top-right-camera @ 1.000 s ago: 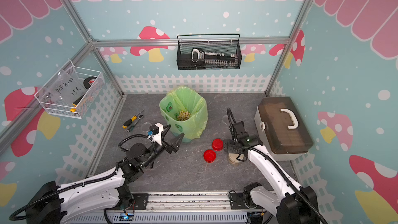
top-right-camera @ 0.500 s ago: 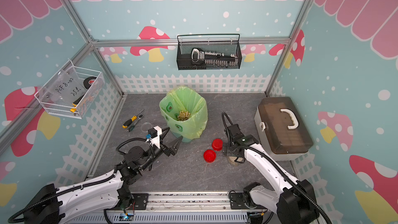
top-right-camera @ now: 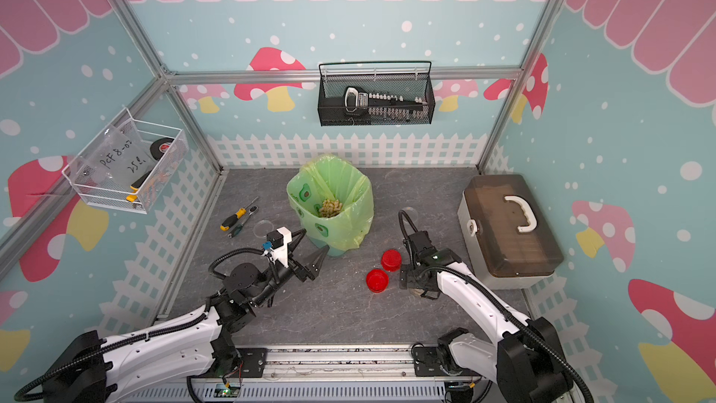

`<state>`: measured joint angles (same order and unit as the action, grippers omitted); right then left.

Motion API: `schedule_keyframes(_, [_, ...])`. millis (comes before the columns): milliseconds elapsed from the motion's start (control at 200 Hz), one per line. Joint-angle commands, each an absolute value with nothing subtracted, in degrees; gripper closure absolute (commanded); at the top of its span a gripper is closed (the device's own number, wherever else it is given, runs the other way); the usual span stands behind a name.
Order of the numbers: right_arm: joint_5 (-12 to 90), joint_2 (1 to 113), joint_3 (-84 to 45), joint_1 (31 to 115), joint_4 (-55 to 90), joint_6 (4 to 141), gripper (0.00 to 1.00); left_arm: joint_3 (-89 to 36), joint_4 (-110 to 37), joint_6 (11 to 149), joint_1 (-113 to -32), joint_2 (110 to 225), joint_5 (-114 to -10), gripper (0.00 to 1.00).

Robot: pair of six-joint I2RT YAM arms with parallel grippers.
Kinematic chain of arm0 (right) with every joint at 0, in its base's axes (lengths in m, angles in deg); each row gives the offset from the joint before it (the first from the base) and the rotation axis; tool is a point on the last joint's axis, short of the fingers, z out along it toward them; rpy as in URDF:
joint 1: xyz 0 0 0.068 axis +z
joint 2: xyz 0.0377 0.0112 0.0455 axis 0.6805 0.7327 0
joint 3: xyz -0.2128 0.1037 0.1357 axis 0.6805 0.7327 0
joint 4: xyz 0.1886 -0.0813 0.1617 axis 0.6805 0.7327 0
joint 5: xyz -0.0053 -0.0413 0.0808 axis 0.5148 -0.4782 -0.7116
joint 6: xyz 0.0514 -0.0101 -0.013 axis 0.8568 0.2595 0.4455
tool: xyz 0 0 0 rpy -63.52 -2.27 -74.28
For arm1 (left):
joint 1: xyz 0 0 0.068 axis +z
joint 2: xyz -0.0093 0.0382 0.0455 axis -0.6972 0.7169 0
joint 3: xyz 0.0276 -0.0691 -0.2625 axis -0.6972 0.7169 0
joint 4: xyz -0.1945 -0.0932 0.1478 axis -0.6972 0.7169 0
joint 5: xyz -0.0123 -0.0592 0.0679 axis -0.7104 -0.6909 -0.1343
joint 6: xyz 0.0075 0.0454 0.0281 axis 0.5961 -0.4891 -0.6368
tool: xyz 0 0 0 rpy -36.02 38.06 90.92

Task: Empty moldy peanuts from jars
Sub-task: Pick up the jar from the center of the board.

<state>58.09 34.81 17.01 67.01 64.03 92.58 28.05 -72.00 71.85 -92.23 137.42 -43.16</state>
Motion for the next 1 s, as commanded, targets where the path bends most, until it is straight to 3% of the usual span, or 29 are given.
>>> schedule_keyframes(0, [57.1, 36.4, 17.1, 67.6, 62.1, 92.6, 0.16, 28.1, -73.8, 71.3, -92.0, 137.2, -43.7, 0.07])
schedule_keyframes(100, [57.2, 37.9, 17.0, 67.9, 61.3, 91.8, 0.24, 27.9, -73.6, 71.3, -91.9, 137.4, -43.7, 0.07])
schedule_keyframes(190, [57.7, 38.6, 17.4, 67.9, 60.1, 91.3, 0.25, 27.7, -73.4, 71.4, -91.9, 137.6, -43.6, 0.07])
schedule_keyframes(390, [58.4, 42.2, 17.8, 67.9, 58.2, 89.7, 0.07, 27.2, -73.3, 71.5, -91.9, 138.5, -43.9, 0.07])
schedule_keyframes(515, [57.8, 44.1, 18.0, 67.9, 56.6, 88.9, 0.06, 26.8, -73.1, 71.5, -91.9, 138.9, -43.8, 0.07])
schedule_keyframes(690, [58.3, 44.0, 17.9, 67.9, 55.3, 88.4, 0.17, 26.5, -73.1, 71.6, -91.9, 139.6, -44.2, 0.07])
schedule_keyframes(875, [58.2, 42.4, 17.5, 67.7, 54.7, 87.6, 0.05, 26.2, -73.2, 71.7, -91.9, 140.2, -44.8, 0.08])
schedule_keyframes(996, [57.9, 41.6, 17.3, 67.4, 54.1, 87.3, 0.04, 26.2, -73.1, 71.7, -91.9, 140.3, -45.0, 0.08])
